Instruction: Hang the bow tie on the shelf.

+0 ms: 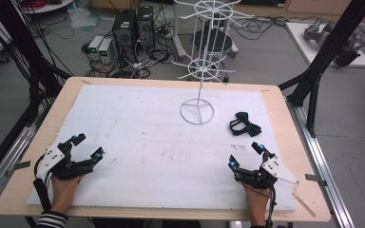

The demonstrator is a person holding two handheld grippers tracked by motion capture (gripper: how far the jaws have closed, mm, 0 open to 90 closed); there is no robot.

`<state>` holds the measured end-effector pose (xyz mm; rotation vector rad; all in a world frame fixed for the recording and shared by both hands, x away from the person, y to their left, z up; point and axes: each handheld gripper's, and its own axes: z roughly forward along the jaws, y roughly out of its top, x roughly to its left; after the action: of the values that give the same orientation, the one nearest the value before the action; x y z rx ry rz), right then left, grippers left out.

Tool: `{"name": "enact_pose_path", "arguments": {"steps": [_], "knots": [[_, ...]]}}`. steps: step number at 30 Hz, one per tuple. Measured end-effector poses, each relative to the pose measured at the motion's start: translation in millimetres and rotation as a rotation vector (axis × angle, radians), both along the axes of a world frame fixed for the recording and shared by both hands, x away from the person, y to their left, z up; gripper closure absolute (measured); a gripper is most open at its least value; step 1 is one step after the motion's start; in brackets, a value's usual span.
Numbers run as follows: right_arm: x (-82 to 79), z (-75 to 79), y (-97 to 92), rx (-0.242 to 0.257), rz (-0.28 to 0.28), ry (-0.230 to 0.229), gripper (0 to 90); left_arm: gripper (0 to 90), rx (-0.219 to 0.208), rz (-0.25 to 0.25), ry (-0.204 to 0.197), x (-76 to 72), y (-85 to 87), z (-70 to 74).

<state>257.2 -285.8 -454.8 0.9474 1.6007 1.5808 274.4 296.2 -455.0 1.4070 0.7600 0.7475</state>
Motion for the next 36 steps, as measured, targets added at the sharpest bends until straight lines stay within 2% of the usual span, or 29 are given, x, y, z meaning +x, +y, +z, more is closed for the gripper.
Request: {"name": "enact_pose_path", "arguments": {"steps": [14, 26, 29, 36], "knots": [[1.6, 0.5, -0.1, 0.0, -0.003, 0.013, 3.7, 13.2, 0.003, 0.0, 0.007, 0.7, -0.2, 0.3], [3.4, 1.4, 1.0, -0.004, -0.034, 0.031, 3.7, 13.2, 0.0, 0.003, -0.001, -0.1, 0.4, 0.0], [6.6, 3.0, 3.7, -0.027, -0.036, 0.076, 3.7, 13.2, -0.001, 0.003, 0.0, 0.2, 0.5, 0.0], [14.0, 12.4, 3.1, -0.074, -0.043, 0.12, 3.7, 13.2, -0.006, 0.004, 0.004, 0.6, 0.3, 0.1]]}}
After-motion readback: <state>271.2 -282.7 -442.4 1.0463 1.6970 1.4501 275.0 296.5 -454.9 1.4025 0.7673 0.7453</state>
